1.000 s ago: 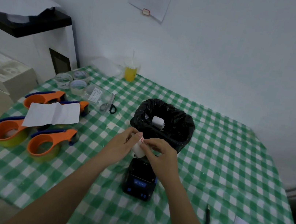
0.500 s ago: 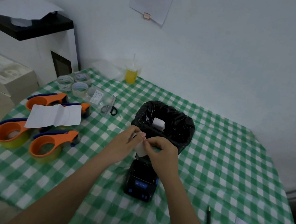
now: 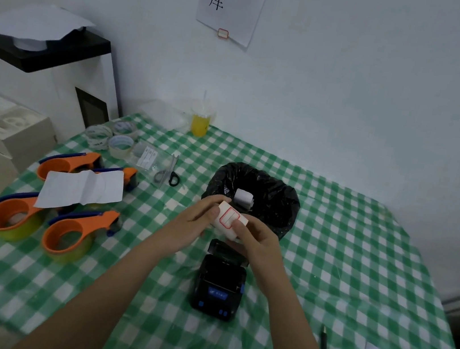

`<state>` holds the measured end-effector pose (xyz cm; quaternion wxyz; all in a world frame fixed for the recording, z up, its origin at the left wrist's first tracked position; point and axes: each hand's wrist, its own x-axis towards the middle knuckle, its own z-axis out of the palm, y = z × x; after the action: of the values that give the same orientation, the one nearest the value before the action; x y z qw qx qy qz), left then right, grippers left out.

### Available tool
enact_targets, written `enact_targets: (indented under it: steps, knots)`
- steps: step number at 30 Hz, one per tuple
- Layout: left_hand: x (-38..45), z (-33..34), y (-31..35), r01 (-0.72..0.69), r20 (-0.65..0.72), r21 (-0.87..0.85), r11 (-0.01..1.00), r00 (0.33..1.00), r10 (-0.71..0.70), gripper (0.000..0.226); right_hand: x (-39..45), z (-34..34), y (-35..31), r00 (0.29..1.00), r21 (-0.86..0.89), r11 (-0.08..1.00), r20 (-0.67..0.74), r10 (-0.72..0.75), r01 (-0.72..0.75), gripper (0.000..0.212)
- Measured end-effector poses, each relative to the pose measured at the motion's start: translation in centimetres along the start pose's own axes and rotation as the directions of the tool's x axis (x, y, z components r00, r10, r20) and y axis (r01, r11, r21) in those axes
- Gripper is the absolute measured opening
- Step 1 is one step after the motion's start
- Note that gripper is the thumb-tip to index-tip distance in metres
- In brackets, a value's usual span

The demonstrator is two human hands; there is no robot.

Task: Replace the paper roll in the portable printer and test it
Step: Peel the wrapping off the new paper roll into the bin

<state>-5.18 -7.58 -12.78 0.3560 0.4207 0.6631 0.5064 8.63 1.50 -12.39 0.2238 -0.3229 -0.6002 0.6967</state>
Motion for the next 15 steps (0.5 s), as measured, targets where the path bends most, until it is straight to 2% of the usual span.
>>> enact_targets:
  steps: [4, 7, 11, 15]
  knots:
    - [0.2, -0.3, 0.1, -0.066, -0.001, 0.061, 0.996, 0.998, 0.066, 0.036, 0.2, -0.3, -0.1, 0.987, -0.123, 0.982, -0.045, -0.152, 0.146, 0.021]
    - [0.6, -0.4, 0.0, -0.175, -0.103, 0.203, 0.963, 0.975, 0.199, 0.035, 0.3, -0.5, -0.1, 0.972, -0.231, 0.952, -0.073, -0.221, 0.2, 0.025]
    - [0.7, -0.4, 0.5, -0.265, -0.178, 0.452, 0.852, 0.909, 0.378, 0.028, 0.4, -0.4, 0.1, 0.954, -0.281, 0.929, -0.107, -0.281, 0.242, 0.03]
    - [0.6, -0.1, 1.4, -0.252, -0.184, 0.629, 0.735, 0.871, 0.456, 0.034, 0.4, -0.3, -0.1, 0.927, -0.351, 0.892, -0.136, -0.348, 0.284, 0.038]
